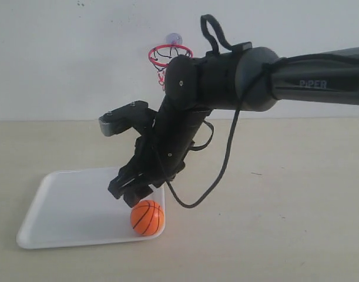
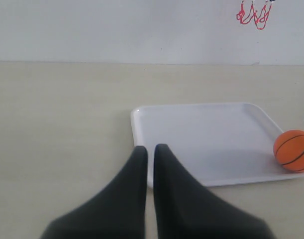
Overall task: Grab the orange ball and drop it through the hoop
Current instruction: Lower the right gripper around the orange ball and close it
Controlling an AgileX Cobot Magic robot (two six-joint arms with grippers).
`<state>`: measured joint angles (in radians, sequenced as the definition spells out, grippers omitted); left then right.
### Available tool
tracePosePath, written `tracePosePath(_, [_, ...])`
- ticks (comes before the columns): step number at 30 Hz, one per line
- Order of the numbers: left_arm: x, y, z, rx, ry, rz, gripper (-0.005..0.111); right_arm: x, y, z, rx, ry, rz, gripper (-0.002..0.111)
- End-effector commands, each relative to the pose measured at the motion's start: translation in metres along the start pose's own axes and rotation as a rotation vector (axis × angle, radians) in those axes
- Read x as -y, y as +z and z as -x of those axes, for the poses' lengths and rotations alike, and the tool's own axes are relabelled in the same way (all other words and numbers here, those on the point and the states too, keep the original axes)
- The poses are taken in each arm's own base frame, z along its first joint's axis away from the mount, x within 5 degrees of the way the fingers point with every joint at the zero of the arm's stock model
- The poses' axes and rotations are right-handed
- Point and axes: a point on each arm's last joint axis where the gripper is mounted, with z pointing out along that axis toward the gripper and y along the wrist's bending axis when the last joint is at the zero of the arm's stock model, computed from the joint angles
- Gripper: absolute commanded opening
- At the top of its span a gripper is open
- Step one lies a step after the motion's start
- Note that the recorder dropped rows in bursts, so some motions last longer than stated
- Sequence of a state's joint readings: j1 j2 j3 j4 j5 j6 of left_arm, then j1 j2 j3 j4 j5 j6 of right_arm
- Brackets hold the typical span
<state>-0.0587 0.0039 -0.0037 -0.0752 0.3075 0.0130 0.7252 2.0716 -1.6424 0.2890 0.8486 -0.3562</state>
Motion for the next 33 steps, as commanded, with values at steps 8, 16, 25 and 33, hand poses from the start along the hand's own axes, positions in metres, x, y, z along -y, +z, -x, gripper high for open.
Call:
tracePosePath(8, [0.0,0.0,-0.001,0.002,-0.008,-0.002,0.004,0.006,0.013,-0.003,-0.035,0.067,-0.057,0.067])
tracePosePath(16, [0.0,0.0,-0.001,0.002,-0.008,-0.002,0.004,0.005,0.027,-0.007,-0.064,0.132,-0.015,0.067])
tracePosePath(25, [0.0,0.0,-0.001,0.002,-0.008,-0.002,0.004,0.007,0.048,-0.014,-0.112,0.152,0.001,0.067])
tracePosePath(33, [0.0,0.0,-0.001,0.002,-0.008,-0.002,0.004,0.008,0.05,-0.012,-0.089,0.157,-0.007,0.067])
